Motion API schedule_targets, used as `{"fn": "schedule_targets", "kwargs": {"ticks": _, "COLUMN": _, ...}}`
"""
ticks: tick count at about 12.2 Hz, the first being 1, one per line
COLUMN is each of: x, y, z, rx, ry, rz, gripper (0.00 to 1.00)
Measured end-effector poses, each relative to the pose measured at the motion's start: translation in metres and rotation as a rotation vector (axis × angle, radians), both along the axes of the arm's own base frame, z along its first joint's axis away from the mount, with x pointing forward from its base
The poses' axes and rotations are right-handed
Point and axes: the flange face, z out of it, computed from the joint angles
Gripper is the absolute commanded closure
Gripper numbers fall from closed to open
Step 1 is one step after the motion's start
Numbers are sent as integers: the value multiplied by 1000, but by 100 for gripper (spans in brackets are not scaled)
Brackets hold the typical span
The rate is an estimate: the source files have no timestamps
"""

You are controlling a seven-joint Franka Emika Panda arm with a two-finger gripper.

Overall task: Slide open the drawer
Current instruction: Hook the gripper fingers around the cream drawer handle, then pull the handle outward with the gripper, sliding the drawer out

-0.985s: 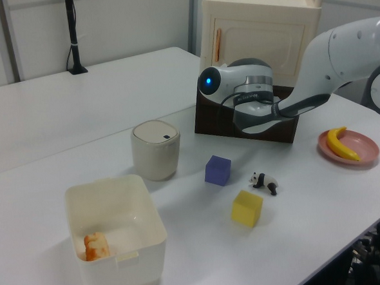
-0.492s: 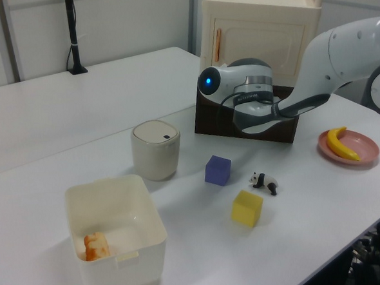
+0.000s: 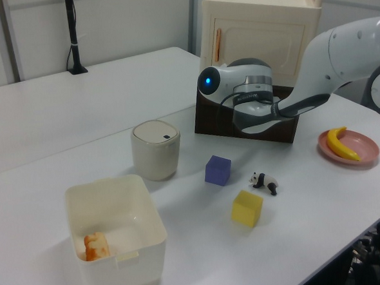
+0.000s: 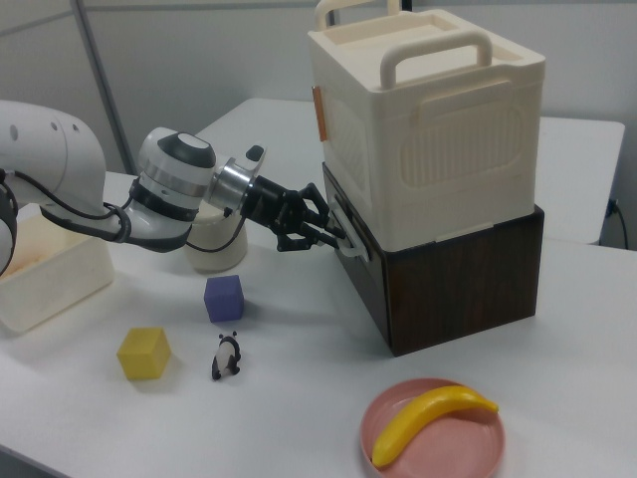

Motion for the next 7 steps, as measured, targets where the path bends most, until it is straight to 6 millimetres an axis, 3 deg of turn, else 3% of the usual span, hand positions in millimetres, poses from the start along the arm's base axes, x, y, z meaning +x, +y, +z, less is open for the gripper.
{"fn": "schedule_targets", "kwargs": {"ticks": 7, "x": -1, "y": 8, "z": 3, "rx": 12, "ry": -2, "rz": -2, "gripper": 100}}
